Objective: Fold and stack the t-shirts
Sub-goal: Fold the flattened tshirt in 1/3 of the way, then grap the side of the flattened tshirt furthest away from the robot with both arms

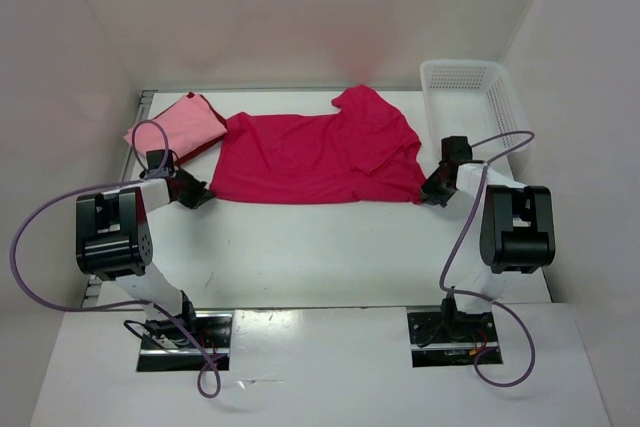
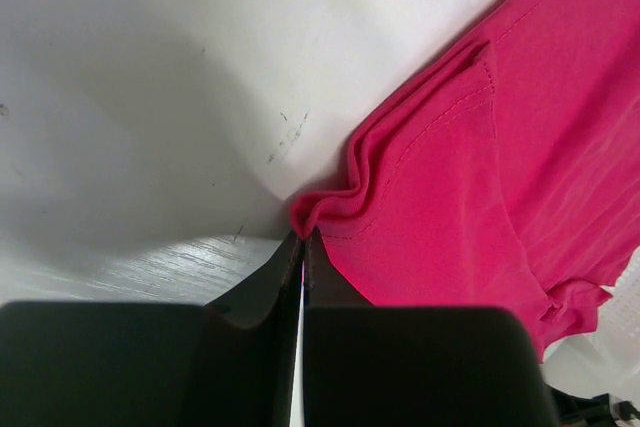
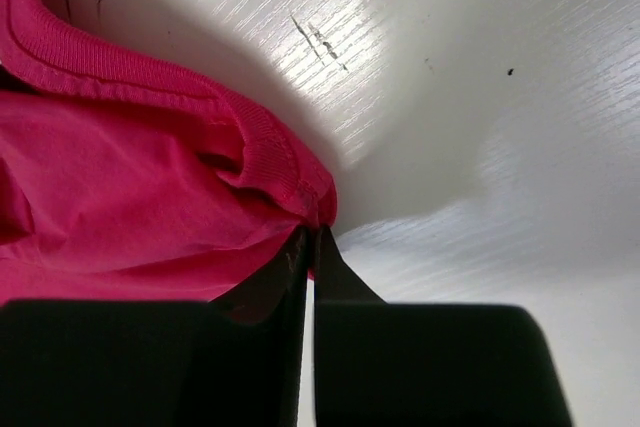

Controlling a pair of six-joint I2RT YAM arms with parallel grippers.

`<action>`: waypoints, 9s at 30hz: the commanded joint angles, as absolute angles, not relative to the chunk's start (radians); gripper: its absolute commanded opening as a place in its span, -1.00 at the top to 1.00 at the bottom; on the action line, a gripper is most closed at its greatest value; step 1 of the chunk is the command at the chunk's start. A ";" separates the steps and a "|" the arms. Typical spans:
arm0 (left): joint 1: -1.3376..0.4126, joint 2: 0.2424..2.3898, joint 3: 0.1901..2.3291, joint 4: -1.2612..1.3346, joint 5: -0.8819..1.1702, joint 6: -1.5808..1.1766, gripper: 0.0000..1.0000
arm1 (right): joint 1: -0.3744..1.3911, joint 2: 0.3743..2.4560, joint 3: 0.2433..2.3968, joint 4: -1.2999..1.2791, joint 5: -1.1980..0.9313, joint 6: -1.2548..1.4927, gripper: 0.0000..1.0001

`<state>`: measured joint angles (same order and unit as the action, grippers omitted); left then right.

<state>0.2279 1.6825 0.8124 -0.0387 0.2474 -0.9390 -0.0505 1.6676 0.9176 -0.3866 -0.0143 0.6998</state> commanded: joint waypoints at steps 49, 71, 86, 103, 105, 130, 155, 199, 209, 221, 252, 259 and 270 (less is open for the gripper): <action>-0.063 1.235 0.764 -0.275 0.287 -0.836 0.43 | 0.183 1.617 1.085 -0.440 -0.207 0.568 -0.03; -0.362 1.505 0.741 -0.120 0.209 -0.876 0.40 | 0.183 1.838 1.173 -0.359 -0.175 0.575 0.50; -0.362 1.442 0.692 -0.129 0.181 -0.885 0.40 | 0.183 1.841 1.247 -0.439 -0.163 0.575 0.14; -0.284 1.454 0.712 -0.138 0.153 -0.850 0.40 | 0.193 1.819 1.131 -0.437 -0.244 0.586 0.25; -0.273 1.466 0.712 -0.138 0.153 -0.841 0.40 | 0.202 1.819 1.141 -0.428 -0.262 0.586 0.31; -0.242 1.456 0.653 -0.120 0.144 -0.841 0.40 | 0.233 1.969 1.367 -0.410 -0.302 0.588 0.89; -0.242 1.427 0.769 -0.201 0.126 -0.798 0.33 | 0.342 1.738 1.185 -0.387 -0.161 0.578 0.76; -0.211 1.433 0.856 -0.244 0.273 -0.902 0.55 | 0.582 1.721 1.155 -0.502 -0.215 0.641 1.00; -0.351 1.562 0.750 -0.138 0.163 -0.991 0.55 | 0.724 1.911 1.287 -0.408 -0.296 0.663 1.00; -0.351 1.551 0.562 -0.156 0.190 -1.058 0.39 | 0.790 1.958 1.203 -0.382 -0.209 0.678 1.00; 0.006 1.595 1.090 -0.166 -0.073 -0.787 0.78 | 0.601 1.707 1.353 -0.518 -0.305 0.560 1.00; 0.015 1.899 1.328 -0.201 -0.184 -0.709 0.42 | 0.525 1.677 1.290 -0.500 -0.354 0.534 1.00; 0.015 2.051 1.425 -0.212 -0.212 -0.652 0.14 | 0.505 1.657 1.215 -0.480 -0.374 0.534 1.00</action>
